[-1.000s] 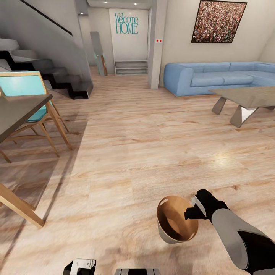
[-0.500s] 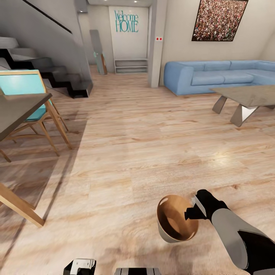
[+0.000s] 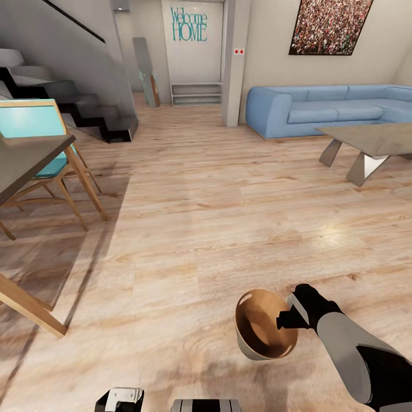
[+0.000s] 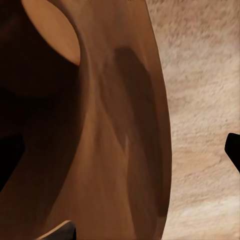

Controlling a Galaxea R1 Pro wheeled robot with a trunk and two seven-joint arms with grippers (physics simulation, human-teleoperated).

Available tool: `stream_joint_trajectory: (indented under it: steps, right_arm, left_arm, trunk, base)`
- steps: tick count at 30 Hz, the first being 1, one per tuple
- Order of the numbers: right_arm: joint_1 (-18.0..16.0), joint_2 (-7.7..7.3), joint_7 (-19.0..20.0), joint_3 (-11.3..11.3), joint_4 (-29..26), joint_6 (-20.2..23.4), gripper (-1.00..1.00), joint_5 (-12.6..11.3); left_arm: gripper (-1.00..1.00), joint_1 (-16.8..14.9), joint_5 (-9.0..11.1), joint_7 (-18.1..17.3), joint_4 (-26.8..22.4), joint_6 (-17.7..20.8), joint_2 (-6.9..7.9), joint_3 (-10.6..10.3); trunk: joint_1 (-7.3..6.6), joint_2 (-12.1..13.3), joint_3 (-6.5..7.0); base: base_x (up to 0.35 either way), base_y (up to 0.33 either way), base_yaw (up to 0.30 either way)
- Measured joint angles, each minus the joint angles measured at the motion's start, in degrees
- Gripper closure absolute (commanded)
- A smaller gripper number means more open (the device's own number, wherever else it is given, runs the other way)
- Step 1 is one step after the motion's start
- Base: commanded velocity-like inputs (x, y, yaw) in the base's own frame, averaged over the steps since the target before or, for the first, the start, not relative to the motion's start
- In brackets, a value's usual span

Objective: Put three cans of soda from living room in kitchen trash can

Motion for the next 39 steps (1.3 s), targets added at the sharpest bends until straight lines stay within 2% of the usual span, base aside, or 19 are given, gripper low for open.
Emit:
stream_joint_trajectory:
  steps: [11,12,16,21,30,35,39]
  right_arm:
    - [0.0,0.07,0.0,0.1,0.0,0.0,-1.0,0.0]
    - [0.0,0.06,0.0,0.1,0.0,0.0,1.0,0.0]
    - [0.0,0.03,0.0,0.1,0.0,0.0,1.0,0.0]
    - [0.0,-0.04,-0.4,0.5,-0.1,0.0,1.0,2.4]
    - [0.1,0.04,-0.3,0.5,-0.1,0.0,1.0,2.0]
    - [0.1,0.05,-0.2,0.4,0.0,0.0,1.0,1.7]
    - [0.1,0.1,0.2,-0.3,0.0,0.0,1.0,-1.1]
  left_arm:
    - [-1.0,0.0,0.0,0.0,0.0,0.0,0.01,0.0]
    - [-1.0,0.0,0.0,0.0,0.0,0.0,0.0,0.0]
    - [-1.0,0.0,0.0,0.0,0.0,0.0,0.0,0.0]
    - [-1.0,0.0,0.0,0.0,0.0,0.0,0.0,0.0]
    - [-1.0,0.0,0.0,0.0,0.0,0.0,0.0,0.0]
    - [-1.0,0.0,0.0,0.0,0.0,0.0,0.0,0.0]
    - [-1.0,0.0,-0.1,0.0,0.0,0.0,0.0,0.0]
  trunk:
    - [0.0,0.0,0.0]
    - [0.0,0.0,0.0]
    - [0.0,0.0,0.0]
    - [-0.01,0.0,0.01]
    - [-0.01,0.0,0.01]
    - [-0.01,0.0,0.01]
    - [-0.11,0.1,0.88]
  base:
    - [0.0,0.0,0.0]
    - [0.0,0.0,0.0]
    - [0.0,0.0,0.0]
    - [0.0,0.0,0.0]
    - [0.0,0.0,0.0]
    - [0.0,0.0,0.0]
    - [0.0,0.0,0.0]
